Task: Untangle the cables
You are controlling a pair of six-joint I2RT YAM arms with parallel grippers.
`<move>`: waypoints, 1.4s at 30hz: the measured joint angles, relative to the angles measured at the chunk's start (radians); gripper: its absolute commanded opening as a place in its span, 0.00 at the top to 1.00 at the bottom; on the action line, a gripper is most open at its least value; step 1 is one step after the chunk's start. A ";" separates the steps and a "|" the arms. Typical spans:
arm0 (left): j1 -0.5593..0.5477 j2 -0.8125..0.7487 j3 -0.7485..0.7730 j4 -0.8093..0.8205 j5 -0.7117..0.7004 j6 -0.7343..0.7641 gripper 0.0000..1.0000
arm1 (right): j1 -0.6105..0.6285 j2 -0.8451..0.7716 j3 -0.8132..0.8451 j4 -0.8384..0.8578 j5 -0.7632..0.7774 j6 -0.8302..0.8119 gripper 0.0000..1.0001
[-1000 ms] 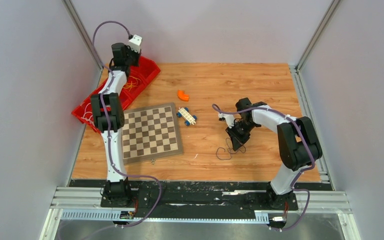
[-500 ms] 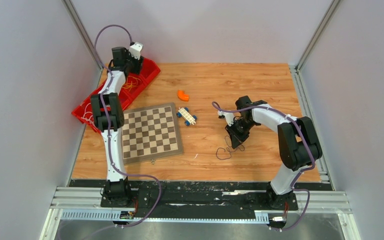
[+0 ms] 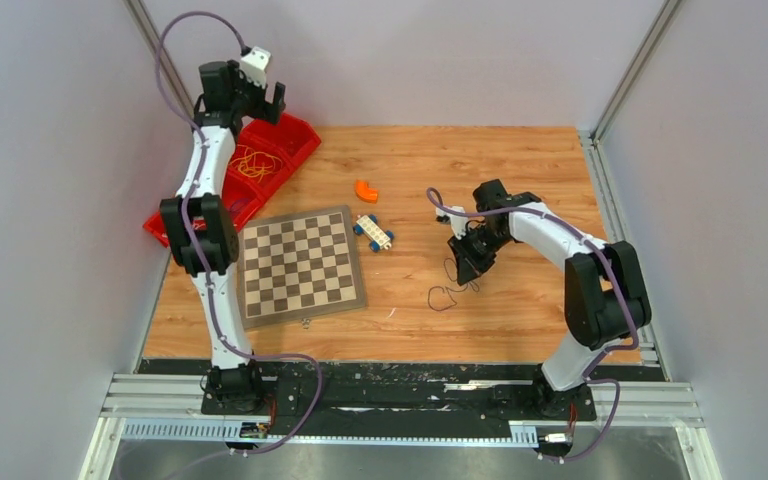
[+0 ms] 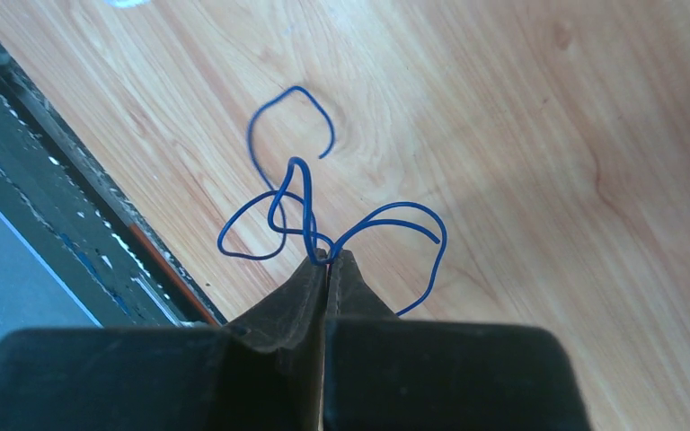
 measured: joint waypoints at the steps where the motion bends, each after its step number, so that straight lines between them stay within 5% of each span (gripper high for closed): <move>1: 0.000 -0.041 -0.009 -0.001 0.008 -0.003 0.00 | 0.000 -0.012 0.008 -0.001 -0.007 0.003 1.00; 9: 0.000 -0.396 -0.132 -0.026 0.089 -0.035 0.00 | 0.000 -0.051 0.090 -0.007 -0.064 0.034 1.00; 17: -0.035 -0.792 -0.551 -0.170 0.401 -0.069 0.07 | 0.000 -0.071 0.274 -0.008 -0.219 0.087 1.00; 26: -0.371 -1.242 -1.007 -0.217 0.565 -0.112 0.00 | 0.010 -0.107 0.377 0.008 -0.530 0.195 1.00; 36: -0.699 -1.263 -1.085 -0.165 0.425 -0.127 0.01 | 0.156 -0.152 0.361 0.050 -0.647 0.268 1.00; 39: -0.748 -1.214 -1.085 -0.133 0.391 -0.134 0.11 | 0.205 -0.172 0.361 0.063 -0.658 0.273 1.00; 42: -0.774 -1.164 -1.086 -0.108 0.369 -0.165 0.42 | 0.234 -0.183 0.361 0.067 -0.668 0.275 1.00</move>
